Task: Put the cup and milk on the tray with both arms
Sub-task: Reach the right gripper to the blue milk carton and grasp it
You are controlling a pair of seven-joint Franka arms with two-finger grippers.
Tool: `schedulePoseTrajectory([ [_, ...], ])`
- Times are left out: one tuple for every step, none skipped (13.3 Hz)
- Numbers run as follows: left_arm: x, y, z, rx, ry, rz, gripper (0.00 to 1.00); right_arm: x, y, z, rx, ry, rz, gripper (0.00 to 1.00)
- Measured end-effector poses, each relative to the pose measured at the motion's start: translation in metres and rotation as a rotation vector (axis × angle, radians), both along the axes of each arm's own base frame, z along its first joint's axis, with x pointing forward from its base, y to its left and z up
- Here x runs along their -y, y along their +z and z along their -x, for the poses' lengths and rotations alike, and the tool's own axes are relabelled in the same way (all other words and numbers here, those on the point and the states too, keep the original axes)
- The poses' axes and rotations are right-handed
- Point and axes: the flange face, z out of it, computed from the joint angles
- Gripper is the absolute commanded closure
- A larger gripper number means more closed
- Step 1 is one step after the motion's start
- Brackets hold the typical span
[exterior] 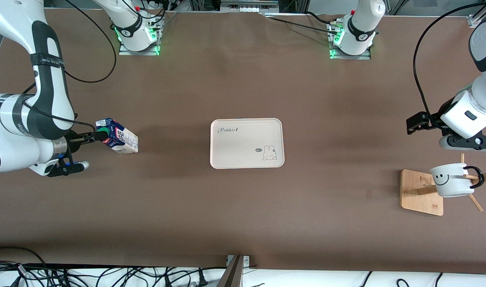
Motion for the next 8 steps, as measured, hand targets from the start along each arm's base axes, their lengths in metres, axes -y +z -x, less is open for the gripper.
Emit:
schedulePoseTrajectory([
  [-0.005, -0.005, -0.002, -0.009, 0.012, 0.008, 0.0, -0.001, -0.001, 0.0, -0.002, 0.001, 0.0, 0.0],
  [-0.01, -0.01, -0.003, -0.016, 0.028, 0.029, 0.0, -0.002, -0.001, 0.001, -0.003, 0.003, -0.001, 0.0],
  [-0.015, -0.012, -0.004, -0.02, 0.042, 0.039, 0.0, -0.003, -0.001, 0.001, -0.002, 0.003, -0.001, 0.0],
  [-0.018, -0.013, -0.004, -0.02, 0.054, 0.044, 0.0, -0.005, 0.0, 0.001, -0.002, 0.001, 0.0, 0.0],
  [-0.019, -0.012, -0.004, -0.016, 0.07, 0.044, 0.0, -0.006, 0.0, 0.001, -0.003, -0.005, 0.001, 0.0],
  [-0.019, -0.012, -0.006, -0.002, 0.088, 0.044, 0.0, -0.007, 0.001, 0.003, -0.005, -0.011, 0.001, 0.0],
  [-0.019, -0.012, -0.006, 0.022, 0.1, 0.045, 0.0, -0.009, 0.002, 0.005, -0.006, -0.013, 0.002, 0.0],
  [-0.02, -0.015, -0.006, 0.053, 0.112, 0.046, 0.0, -0.012, 0.004, 0.007, -0.007, -0.011, 0.002, 0.0],
])
